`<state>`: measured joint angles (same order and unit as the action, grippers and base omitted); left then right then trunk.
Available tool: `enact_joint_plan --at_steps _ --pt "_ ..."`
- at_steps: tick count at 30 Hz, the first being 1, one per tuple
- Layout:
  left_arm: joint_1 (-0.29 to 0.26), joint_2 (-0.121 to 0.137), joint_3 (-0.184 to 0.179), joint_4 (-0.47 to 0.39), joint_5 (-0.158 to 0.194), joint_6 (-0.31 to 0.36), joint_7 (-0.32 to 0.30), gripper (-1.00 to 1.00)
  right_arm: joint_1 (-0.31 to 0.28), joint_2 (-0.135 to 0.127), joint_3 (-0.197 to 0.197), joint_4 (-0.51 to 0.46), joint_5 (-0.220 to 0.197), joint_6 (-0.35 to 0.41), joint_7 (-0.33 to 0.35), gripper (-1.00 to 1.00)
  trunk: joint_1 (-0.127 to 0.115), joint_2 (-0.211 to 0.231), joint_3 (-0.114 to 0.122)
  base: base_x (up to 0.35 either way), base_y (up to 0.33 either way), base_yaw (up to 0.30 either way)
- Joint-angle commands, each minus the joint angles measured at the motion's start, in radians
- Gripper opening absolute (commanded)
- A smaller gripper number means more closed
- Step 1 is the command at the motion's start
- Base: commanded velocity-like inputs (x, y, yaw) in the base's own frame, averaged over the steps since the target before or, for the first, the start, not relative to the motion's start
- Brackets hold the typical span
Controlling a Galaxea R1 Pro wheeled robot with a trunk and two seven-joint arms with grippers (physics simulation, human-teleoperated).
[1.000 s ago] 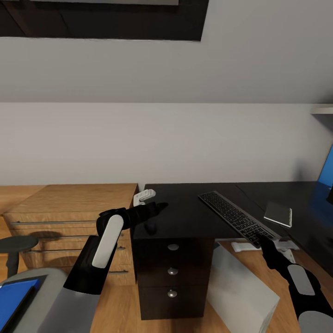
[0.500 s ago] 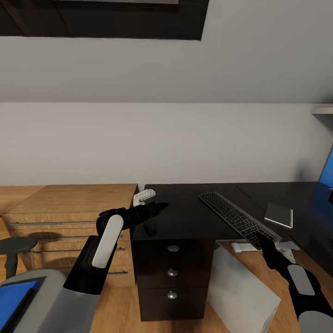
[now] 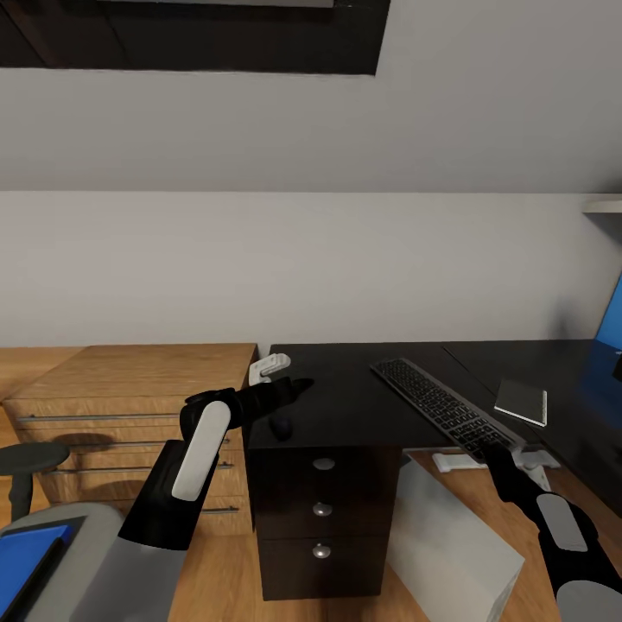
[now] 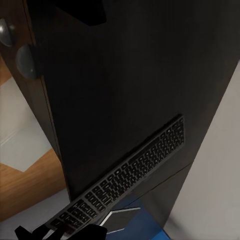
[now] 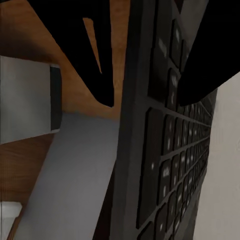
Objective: In the bedroom, organize the workspace by keeping the computer under the desk, ensuring the monitor is on the desk, placing the keyboard on the desk next to the monitor, placing the mouse on the desk next to the keyboard, moving the folder from the swivel chair onto the desk next to the mouse, stacking the notebook on top of the folder with the pen on top of the notebook, and positioning the swivel chair next to the desk.
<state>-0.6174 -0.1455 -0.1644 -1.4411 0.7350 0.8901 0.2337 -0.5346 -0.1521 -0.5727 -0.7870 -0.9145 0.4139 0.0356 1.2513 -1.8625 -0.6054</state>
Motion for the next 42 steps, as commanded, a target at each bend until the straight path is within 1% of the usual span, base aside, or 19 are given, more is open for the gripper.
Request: enact_joint_plan --at_steps 1,17,23,27,31,37,39,42 --pt "-0.001 0.0 0.0 -0.001 0.01 0.003 0.01 1.0 -0.001 0.0 -0.003 0.0 0.0 0.006 0.002 -1.0 0.0 -0.001 -0.001 0.0 0.0 0.0" --pt "-0.001 0.0 -0.001 -0.001 0.01 0.002 0.011 1.0 -0.001 0.002 -0.002 -0.009 0.002 0.005 0.007 -1.0 0.0 -0.001 -0.001 0.0 0.0 0.0" --pt "-0.001 0.0 -0.001 -0.001 0.01 0.001 0.012 1.0 -0.001 0.007 -0.001 -0.06 0.002 0.005 0.009 -1.0 0.0 -0.001 -0.001 0.0 0.0 0.0" --pt "-0.001 0.0 -0.001 -0.001 0.01 0.001 0.012 1.0 -0.001 0.008 0.0 -0.07 0.003 0.005 0.009 -1.0 0.0 -0.001 -0.001 0.0 0.0 0.0" --pt "-0.001 0.0 -0.001 -0.001 0.01 0.001 0.012 1.0 -0.001 0.008 0.016 -0.073 0.005 0.005 0.009 -1.0 0.0 -0.001 -0.001 0.0 0.0 0.0" --pt "-0.001 0.0 -0.001 -0.001 0.009 0.001 0.012 1.0 -0.001 0.01 0.028 -0.086 0.004 0.005 0.01 -1.0 0.0 -0.001 -0.001 0.0 0.0 0.0" --pt "-0.001 0.0 -0.001 0.0 0.009 0.001 0.012 1.0 0.0 0.022 0.041 -0.121 0.003 0.006 0.01 -1.0 0.0 -0.001 -0.001 0.0 0.0 0.0" --pt "-0.001 0.0 -0.001 0.0 0.009 0.001 0.012 1.0 0.002 0.057 0.056 -0.192 0.004 0.006 0.01 -1.0 0.0 -0.001 -0.001 0.0 0.0 0.0"
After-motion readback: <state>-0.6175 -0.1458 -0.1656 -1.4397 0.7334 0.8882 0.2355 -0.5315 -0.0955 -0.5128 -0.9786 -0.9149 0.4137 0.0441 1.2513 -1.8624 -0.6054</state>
